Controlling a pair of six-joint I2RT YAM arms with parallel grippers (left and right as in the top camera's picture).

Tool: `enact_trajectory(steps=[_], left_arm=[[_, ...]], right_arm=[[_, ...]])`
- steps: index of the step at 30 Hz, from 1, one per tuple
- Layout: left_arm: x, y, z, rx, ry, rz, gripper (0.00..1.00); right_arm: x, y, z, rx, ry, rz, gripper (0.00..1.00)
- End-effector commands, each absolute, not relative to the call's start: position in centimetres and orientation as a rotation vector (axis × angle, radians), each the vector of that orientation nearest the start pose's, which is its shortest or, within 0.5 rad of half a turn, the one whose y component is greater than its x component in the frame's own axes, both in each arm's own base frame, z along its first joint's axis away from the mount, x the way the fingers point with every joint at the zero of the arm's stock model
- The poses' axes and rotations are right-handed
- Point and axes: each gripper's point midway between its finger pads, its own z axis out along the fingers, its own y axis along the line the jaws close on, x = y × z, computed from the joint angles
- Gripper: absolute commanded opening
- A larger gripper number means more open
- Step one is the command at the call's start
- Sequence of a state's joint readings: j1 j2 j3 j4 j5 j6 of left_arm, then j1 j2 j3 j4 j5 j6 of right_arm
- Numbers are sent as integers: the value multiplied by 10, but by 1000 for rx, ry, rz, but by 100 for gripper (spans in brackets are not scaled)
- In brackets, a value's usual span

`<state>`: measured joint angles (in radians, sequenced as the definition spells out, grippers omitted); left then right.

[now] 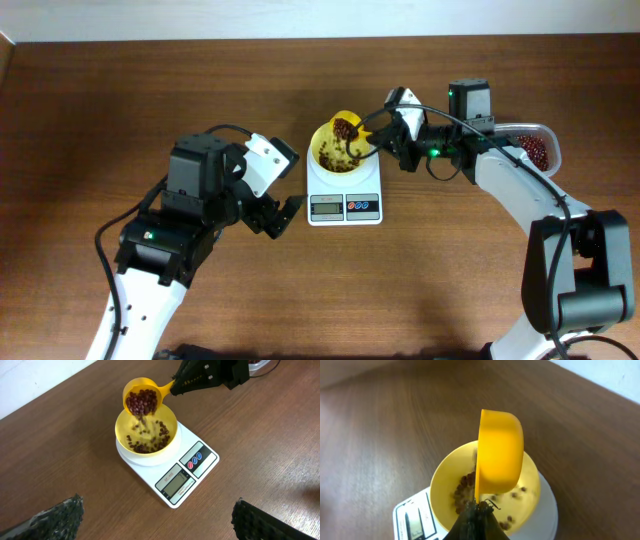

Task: Scoop item into bowl and weigh 50g on scale
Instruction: 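Tilt the scoop with the right gripper to pour beans into the bowl, then carry the empty scoop right back to the bean container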

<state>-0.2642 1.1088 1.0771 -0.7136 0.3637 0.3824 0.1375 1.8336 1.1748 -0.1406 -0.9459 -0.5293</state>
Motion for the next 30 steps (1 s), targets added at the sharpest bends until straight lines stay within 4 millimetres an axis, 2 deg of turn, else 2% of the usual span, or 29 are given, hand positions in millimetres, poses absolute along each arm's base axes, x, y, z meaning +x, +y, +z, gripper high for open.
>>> enact_trajectory(steps=[1,14,21,23,26,28,30], left_arm=[[293,-144,244,915,2084,-364,99],[293,-144,244,915,2084,-365,99],[293,-144,244,914,2085,-364,99],[293,-144,244,914,2085,-364,99],[293,-144,244,914,2085,-364,99],[293,-144,244,914,2085,-364,99],[293,-144,244,915,2084,-364,99]], right_arm=[[417,202,140,-1224,1696,792,4],[416,203,141,-1500,1381,552,4],[416,206,148,-1535,1278,521,4],[414,207,149,-1514,1300,553,4],[409,212,157,-1403,1391,718,4],[412,213,163,-1267,1522,848,4],[419,214,172,-1059,1684,1006,4]])
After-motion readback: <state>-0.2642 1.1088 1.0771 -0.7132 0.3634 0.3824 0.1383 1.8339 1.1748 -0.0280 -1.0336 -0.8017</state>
